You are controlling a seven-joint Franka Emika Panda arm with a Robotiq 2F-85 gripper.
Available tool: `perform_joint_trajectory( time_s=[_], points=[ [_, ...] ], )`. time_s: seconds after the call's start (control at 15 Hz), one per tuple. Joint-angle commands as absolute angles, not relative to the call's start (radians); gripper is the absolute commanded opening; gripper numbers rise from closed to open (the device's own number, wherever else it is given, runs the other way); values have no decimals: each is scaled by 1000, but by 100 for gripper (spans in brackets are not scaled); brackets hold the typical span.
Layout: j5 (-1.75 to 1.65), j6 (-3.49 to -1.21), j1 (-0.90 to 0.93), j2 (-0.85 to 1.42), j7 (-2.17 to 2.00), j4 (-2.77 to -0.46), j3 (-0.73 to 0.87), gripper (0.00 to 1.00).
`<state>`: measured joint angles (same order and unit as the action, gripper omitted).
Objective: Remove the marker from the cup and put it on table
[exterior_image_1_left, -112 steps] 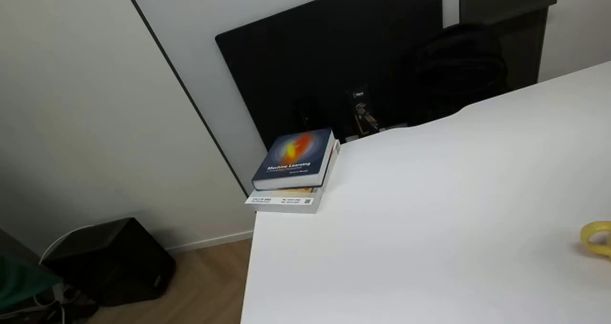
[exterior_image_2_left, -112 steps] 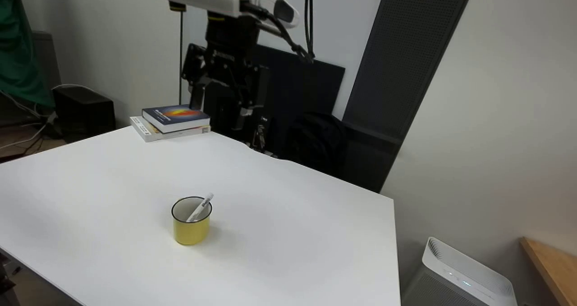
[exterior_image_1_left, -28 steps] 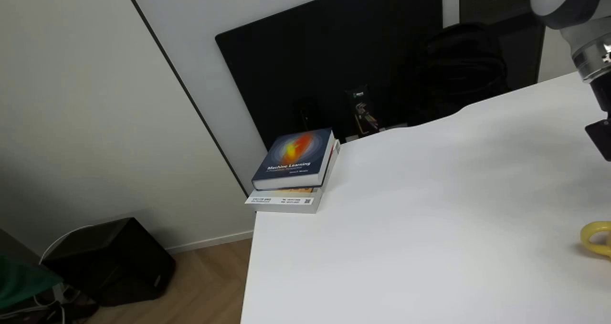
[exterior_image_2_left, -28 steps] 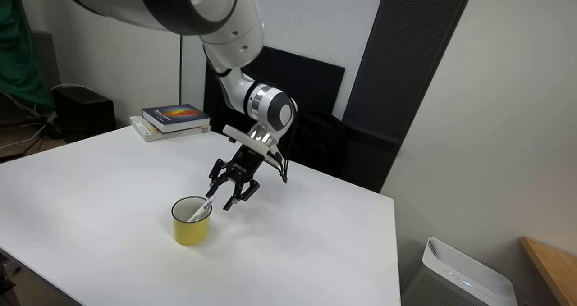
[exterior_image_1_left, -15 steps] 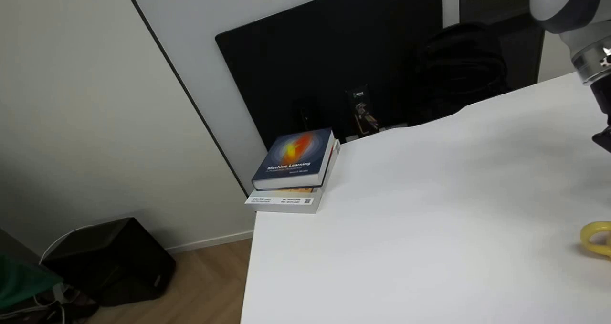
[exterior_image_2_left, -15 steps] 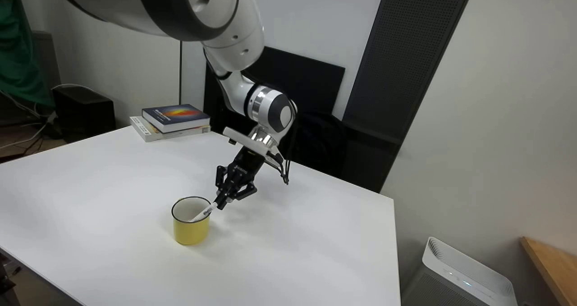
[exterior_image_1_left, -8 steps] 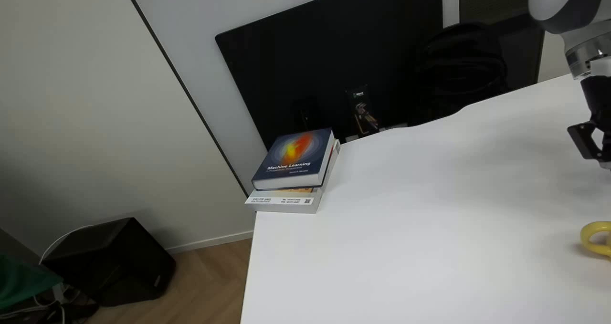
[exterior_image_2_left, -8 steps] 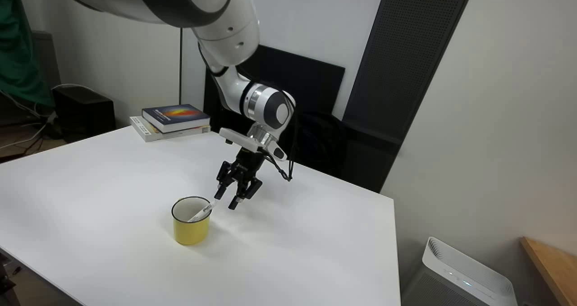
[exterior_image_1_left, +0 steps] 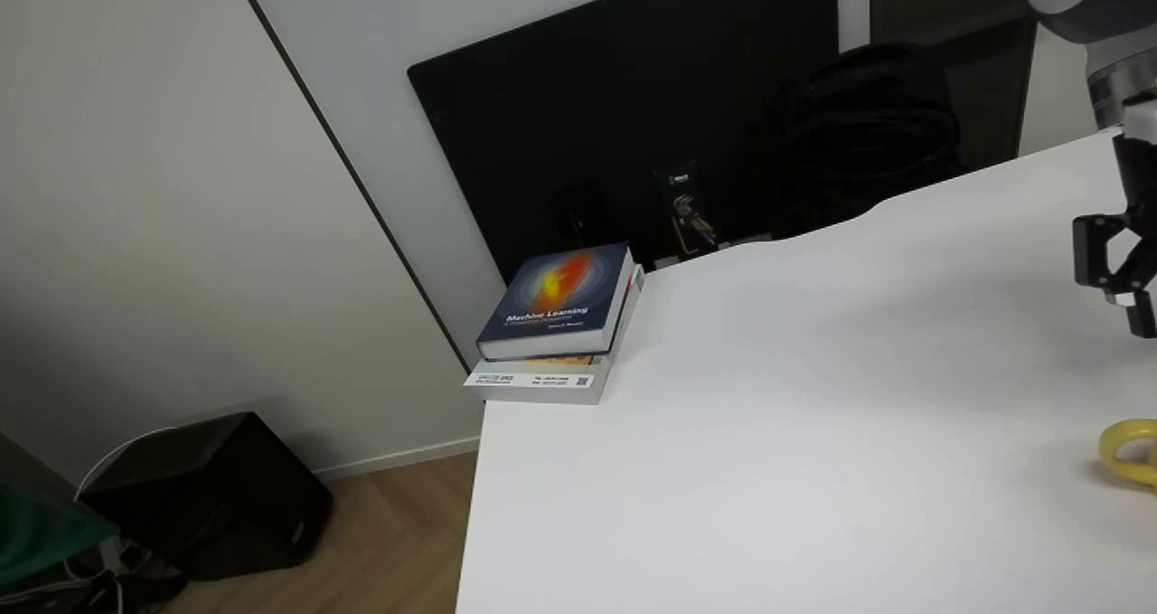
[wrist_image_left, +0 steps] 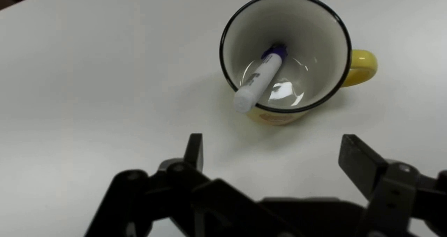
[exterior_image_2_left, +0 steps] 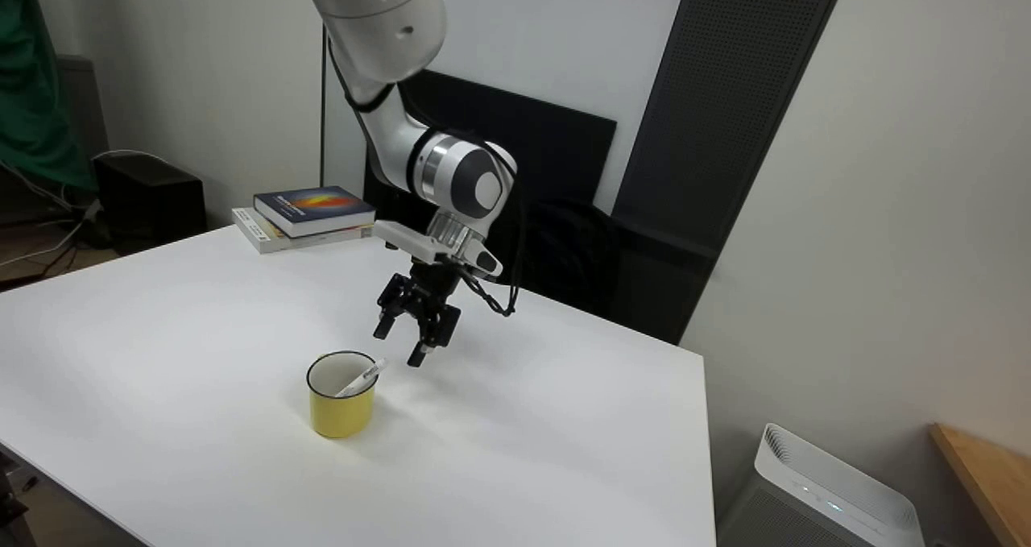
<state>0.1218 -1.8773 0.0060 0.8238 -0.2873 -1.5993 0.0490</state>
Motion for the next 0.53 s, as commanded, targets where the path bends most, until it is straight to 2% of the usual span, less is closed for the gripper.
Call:
perform_joint_trajectory(
  time_s=[0.0,0.47],
  points=[
    [139,-1945,22,693,-353,-1762,66,100],
    [192,-2087,-3,529,-363,-1993,74,100]
  ],
)
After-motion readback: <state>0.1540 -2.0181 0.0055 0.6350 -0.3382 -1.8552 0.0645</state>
